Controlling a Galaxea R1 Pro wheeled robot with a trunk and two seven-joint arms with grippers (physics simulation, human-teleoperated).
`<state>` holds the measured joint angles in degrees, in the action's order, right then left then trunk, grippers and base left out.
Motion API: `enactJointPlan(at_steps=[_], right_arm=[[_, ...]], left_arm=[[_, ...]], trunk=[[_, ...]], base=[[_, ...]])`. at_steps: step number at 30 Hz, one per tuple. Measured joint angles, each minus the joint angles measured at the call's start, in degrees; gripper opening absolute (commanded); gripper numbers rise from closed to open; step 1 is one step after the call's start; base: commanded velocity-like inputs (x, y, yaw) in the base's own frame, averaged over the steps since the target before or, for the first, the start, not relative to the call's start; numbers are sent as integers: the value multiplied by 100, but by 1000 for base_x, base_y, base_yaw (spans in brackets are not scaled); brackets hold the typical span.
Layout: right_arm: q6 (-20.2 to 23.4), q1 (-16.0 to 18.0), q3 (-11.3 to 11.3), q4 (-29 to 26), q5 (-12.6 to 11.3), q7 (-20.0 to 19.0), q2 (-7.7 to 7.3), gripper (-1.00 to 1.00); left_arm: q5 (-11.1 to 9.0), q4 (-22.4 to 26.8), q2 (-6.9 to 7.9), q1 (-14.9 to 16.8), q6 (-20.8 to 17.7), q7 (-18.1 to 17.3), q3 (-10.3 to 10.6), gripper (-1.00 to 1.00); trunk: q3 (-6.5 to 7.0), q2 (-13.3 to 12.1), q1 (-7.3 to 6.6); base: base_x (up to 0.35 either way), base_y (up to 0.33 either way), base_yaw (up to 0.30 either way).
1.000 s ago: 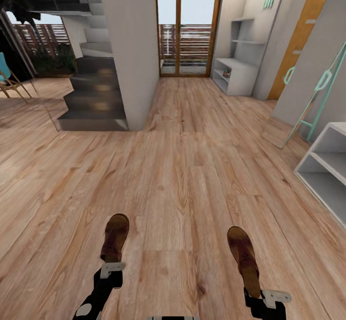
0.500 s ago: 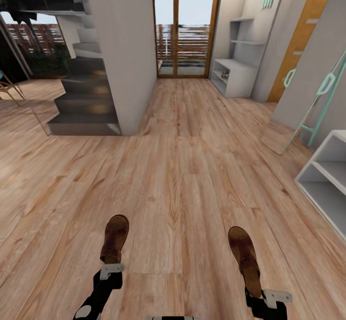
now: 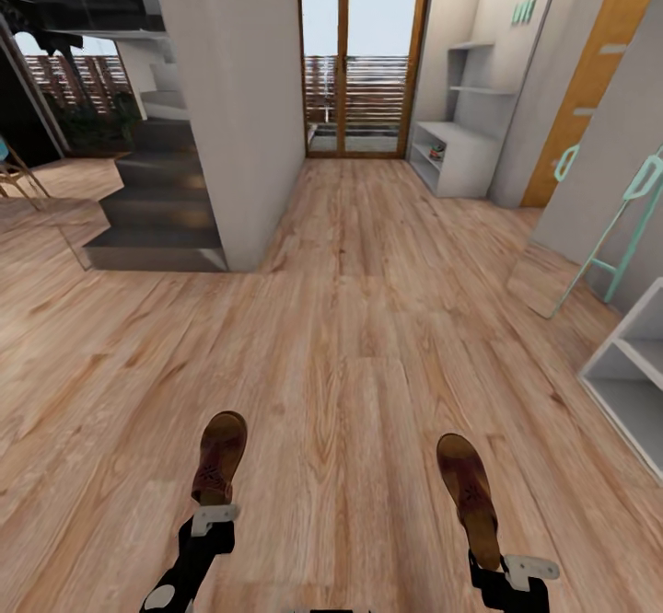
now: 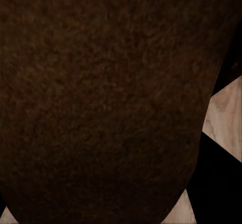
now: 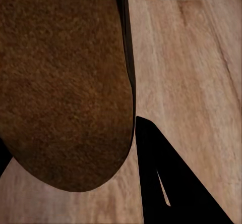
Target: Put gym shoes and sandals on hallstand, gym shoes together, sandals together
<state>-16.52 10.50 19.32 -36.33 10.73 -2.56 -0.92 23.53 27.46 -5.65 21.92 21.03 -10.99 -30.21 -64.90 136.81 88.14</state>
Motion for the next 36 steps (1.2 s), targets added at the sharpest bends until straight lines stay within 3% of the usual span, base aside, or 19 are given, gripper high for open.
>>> enactJointPlan(at_steps=[36], right_arm=[[0, 0, 5, 0, 0, 11, -7, -100]], left_arm=[[0, -10, 0, 0, -1, 0, 2, -100]], trunk=[[7, 0, 0]], base=[[339, -23, 1]])
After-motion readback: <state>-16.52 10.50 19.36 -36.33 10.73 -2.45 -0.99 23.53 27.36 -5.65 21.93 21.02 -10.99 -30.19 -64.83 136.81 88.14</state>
